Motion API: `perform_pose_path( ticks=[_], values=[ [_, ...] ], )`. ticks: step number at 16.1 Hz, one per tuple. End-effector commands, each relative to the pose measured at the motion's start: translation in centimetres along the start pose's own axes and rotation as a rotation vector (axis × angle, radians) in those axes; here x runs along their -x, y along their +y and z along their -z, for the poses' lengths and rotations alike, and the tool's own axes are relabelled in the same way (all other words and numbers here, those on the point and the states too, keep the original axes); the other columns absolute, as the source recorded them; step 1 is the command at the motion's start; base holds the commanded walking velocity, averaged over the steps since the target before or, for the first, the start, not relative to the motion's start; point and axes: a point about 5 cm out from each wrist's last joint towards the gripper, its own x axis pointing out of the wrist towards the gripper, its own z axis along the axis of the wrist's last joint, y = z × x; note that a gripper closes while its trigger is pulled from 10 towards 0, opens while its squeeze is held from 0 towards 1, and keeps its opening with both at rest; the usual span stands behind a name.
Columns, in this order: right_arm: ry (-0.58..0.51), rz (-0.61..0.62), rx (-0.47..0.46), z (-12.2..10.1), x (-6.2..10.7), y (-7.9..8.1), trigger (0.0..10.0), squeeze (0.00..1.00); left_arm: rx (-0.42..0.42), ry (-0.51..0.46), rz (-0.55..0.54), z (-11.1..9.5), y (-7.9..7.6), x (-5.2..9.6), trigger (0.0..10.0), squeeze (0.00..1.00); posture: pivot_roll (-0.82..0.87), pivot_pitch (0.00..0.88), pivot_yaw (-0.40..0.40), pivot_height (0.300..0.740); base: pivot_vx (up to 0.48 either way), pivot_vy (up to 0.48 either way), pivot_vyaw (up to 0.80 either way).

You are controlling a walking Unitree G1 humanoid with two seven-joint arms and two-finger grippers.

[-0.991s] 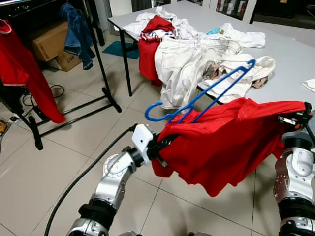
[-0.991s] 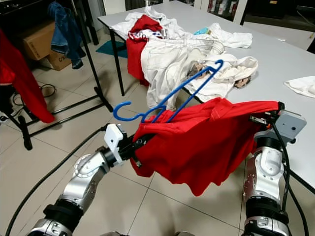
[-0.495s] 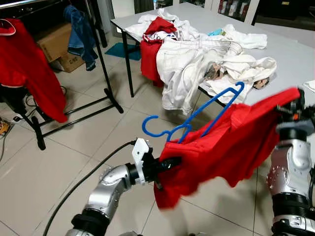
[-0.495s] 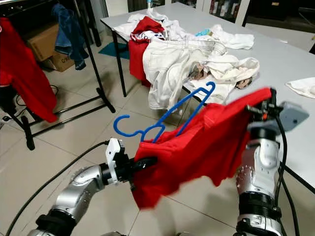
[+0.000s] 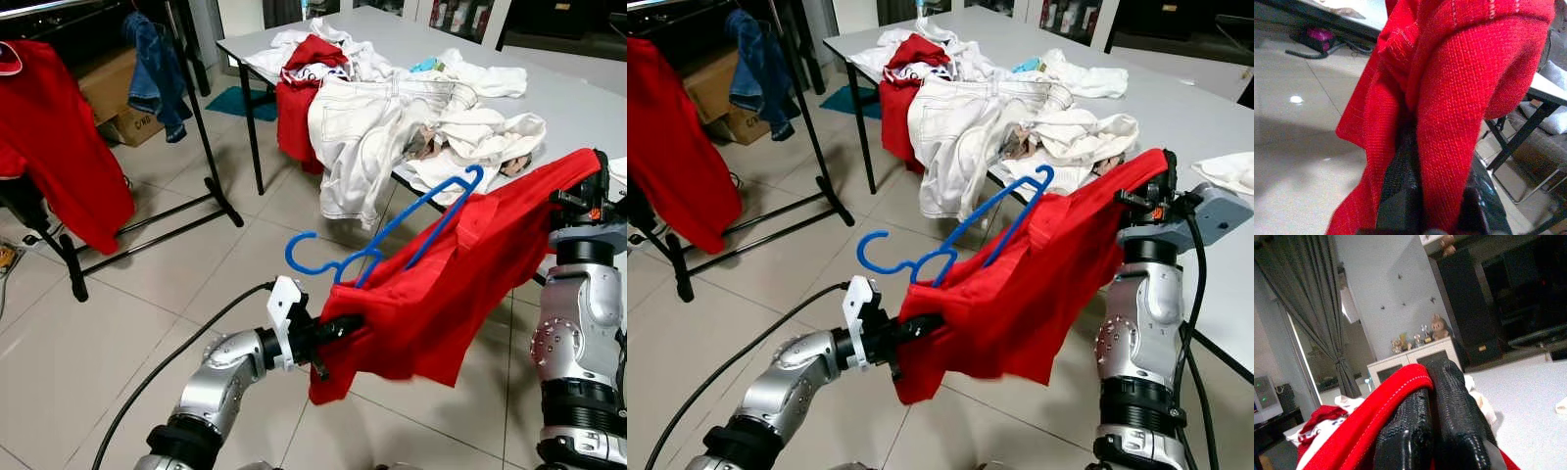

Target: Hang hanger

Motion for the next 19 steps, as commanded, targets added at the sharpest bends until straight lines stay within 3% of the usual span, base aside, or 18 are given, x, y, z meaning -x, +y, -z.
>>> perform_pose_path(
  ticks=[1,3,4,6,10,15,17,19],
  values=[
    [-0.146,0.049,-0.044,-3.2,-1.4,-0.3,0.0,0.0,0.116,0.134,-0.084,3.0,0.9,2.5,10.0,0.0,-0.15,0.0,0.053,0.74,0.0,0.0,0.0],
    [-0.109,0.02,-0.052,-2.5,-1.0,0.1,0.0,0.0,0.106,0.232,-0.144,3.9,1.7,3.0,10.0,0.0,-0.15,0.0,0.049,0.74,0.0,0.0,0.0],
    [-0.085,-0.01,-0.062,-2.1,-0.4,0.5,0.0,0.0,0.112,0.256,-0.204,3.9,2.4,3.1,10.0,0.0,-0.15,0.0,0.049,0.74,0.0,0.0,0.0],
    [-0.085,-0.006,-0.056,-2.0,-0.2,0.6,0.0,0.0,0.148,0.272,-0.222,3.8,2.8,3.1,10.0,0.0,-0.15,0.0,0.051,0.74,0.0,0.0,0.0],
    [-0.117,0.003,-0.05,-2.6,-0.9,1.1,0.0,0.0,0.111,0.414,-0.131,4.9,2.3,3.1,10.0,0.0,-0.16,0.0,0.063,0.74,0.0,0.0,0.0],
    [-0.132,0.053,-0.041,-2.9,-1.8,1.2,0.0,0.0,0.067,0.455,-0.017,5.2,1.6,2.8,10.0,0.0,-0.16,0.0,0.059,0.74,0.0,0.0,0.0],
    [-0.082,0.042,-0.02,-2.1,-2.0,1.4,0.0,0.0,0.047,0.466,-0.019,5.1,1.7,2.8,10.0,0.0,-0.15,0.0,0.055,0.74,0.0,0.0,0.0],
    [-0.005,-0.014,-0.027,-0.8,-1.0,1.9,0.0,0.0,0.04,0.481,-0.016,5.0,2.0,3.2,10.0,0.0,-0.14,0.0,0.05,0.74,0.0,0.0,0.0]
  ],
)
